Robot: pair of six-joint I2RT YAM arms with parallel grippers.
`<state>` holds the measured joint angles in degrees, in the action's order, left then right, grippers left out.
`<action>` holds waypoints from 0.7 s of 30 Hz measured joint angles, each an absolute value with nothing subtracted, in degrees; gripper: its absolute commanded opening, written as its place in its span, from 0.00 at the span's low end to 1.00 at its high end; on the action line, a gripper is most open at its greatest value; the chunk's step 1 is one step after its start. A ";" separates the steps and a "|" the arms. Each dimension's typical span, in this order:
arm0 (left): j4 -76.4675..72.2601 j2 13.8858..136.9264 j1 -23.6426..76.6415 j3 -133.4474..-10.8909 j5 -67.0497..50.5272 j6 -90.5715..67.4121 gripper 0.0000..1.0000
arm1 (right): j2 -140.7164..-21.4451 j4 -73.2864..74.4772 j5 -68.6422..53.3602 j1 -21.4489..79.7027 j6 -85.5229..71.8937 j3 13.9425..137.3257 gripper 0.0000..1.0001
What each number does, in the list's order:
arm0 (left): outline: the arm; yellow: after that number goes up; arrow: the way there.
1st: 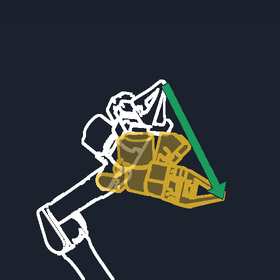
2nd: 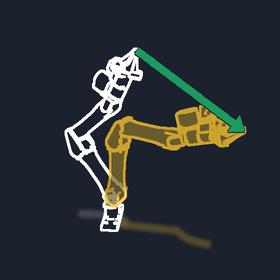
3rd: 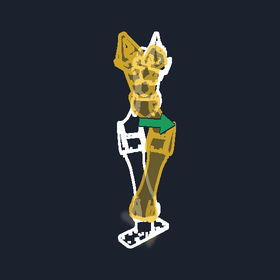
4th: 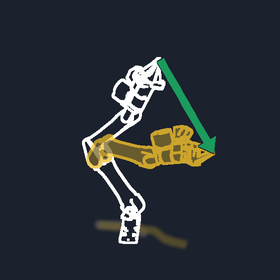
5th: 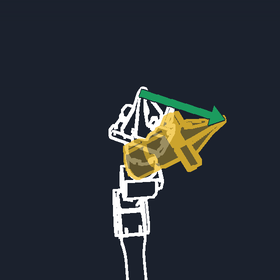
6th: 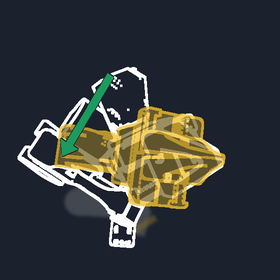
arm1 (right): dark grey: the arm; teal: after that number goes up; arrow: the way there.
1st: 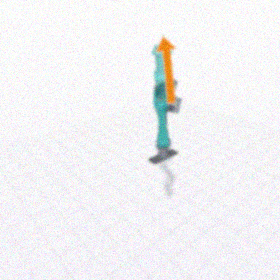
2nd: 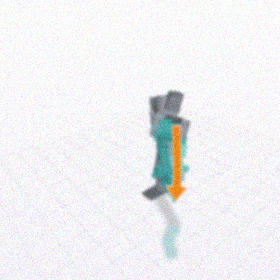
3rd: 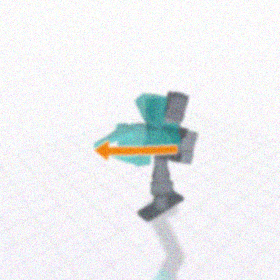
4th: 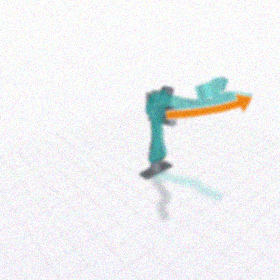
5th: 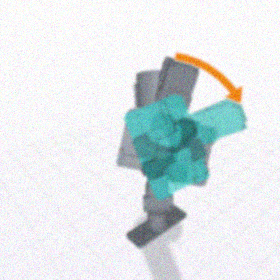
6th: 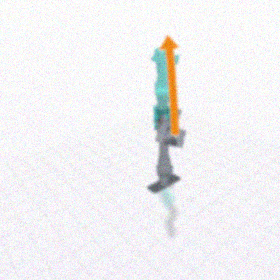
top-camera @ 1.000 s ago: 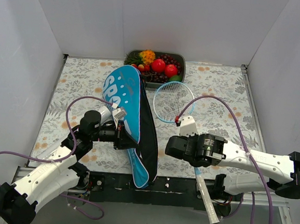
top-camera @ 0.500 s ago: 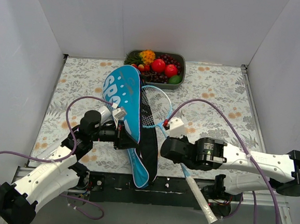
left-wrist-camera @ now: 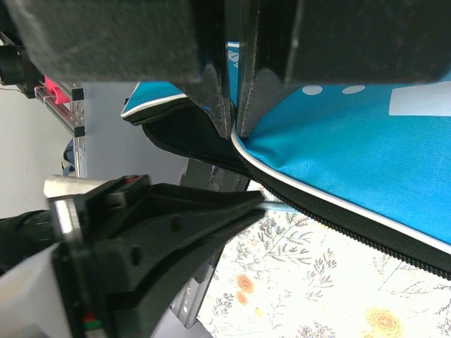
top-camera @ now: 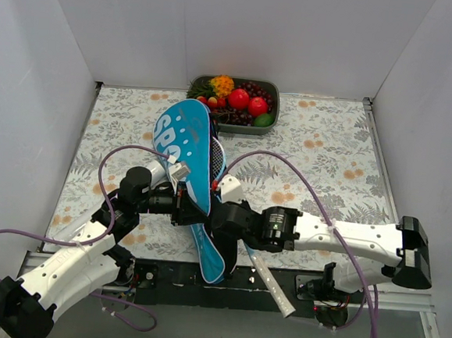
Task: Pack up the badminton gear
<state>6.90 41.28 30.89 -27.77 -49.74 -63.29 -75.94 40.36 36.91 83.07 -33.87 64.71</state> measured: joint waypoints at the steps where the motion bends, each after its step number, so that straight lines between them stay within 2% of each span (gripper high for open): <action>1: 6.90 41.21 30.89 -27.77 -49.71 -63.29 0.00 | -77.03 38.83 36.84 82.30 -32.77 64.69 0.01; 12: 6.85 41.08 31.59 -27.77 -49.74 -63.48 0.00 | -81.54 14.94 29.06 68.84 -18.87 60.14 0.01; 21: 6.85 40.77 32.18 -27.66 -49.60 -63.48 0.00 | -96.25 6.15 21.15 62.78 -12.38 70.08 0.01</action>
<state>6.85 40.77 32.18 -27.66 -49.60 -63.48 -96.25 6.15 21.15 62.78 -12.38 70.08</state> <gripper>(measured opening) 0.023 0.043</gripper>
